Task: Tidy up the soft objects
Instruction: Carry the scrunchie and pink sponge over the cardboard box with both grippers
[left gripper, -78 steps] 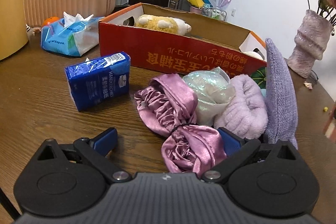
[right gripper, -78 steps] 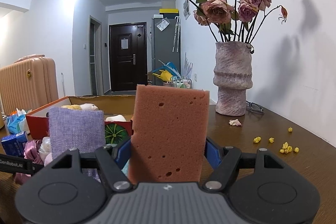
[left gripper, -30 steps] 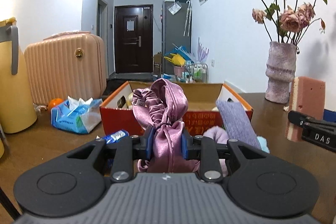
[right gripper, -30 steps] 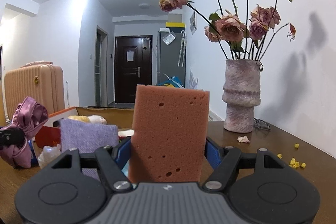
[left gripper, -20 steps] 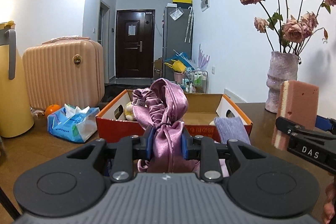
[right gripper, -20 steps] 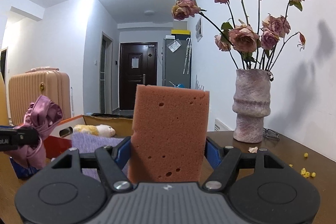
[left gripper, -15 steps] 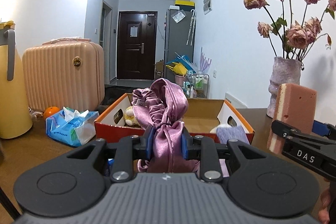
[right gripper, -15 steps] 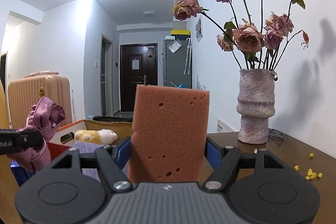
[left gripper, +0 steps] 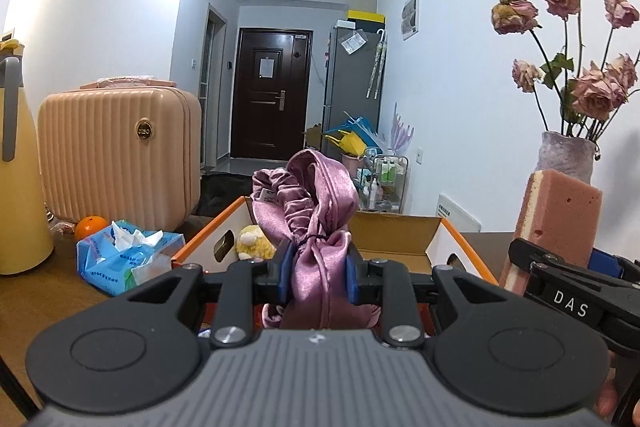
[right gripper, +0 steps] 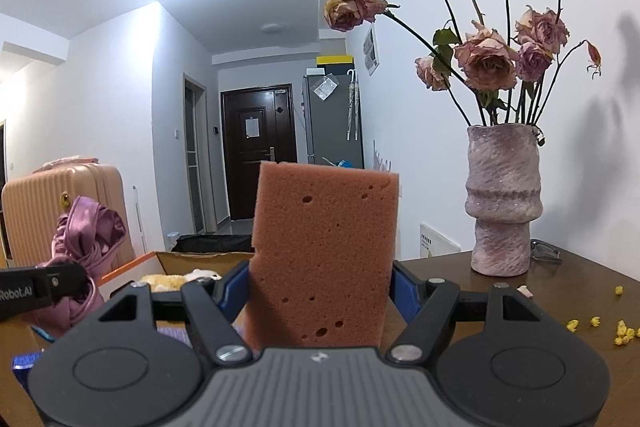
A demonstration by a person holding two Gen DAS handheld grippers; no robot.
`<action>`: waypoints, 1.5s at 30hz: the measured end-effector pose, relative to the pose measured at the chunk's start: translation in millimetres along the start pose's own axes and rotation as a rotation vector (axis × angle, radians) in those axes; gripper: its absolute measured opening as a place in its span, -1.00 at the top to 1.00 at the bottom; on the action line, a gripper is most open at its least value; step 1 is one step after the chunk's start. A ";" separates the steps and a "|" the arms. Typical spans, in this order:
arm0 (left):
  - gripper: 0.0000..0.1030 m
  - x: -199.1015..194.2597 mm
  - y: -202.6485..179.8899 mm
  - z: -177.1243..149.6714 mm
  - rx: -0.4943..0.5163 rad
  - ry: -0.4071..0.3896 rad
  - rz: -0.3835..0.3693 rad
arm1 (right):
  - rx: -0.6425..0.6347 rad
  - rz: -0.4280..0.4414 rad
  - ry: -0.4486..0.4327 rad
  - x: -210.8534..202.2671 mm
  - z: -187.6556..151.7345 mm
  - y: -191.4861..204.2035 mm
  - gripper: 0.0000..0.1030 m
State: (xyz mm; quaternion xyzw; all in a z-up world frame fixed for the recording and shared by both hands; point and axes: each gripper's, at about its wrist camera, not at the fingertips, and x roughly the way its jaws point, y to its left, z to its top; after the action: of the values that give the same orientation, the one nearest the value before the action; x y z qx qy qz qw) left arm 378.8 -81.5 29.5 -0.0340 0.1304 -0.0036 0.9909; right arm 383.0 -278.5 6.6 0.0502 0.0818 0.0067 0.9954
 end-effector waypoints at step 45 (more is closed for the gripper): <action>0.48 99.5 12.6 27.3 -0.064 -0.008 0.064 | -0.115 0.034 0.152 120.1 19.8 47.3 -0.37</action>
State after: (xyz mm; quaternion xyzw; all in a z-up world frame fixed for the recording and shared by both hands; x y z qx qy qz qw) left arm 481.9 -68.7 29.3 -0.0614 0.1272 0.0324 0.9894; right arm 504.4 -230.8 11.3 -0.0062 0.1557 0.0319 0.9873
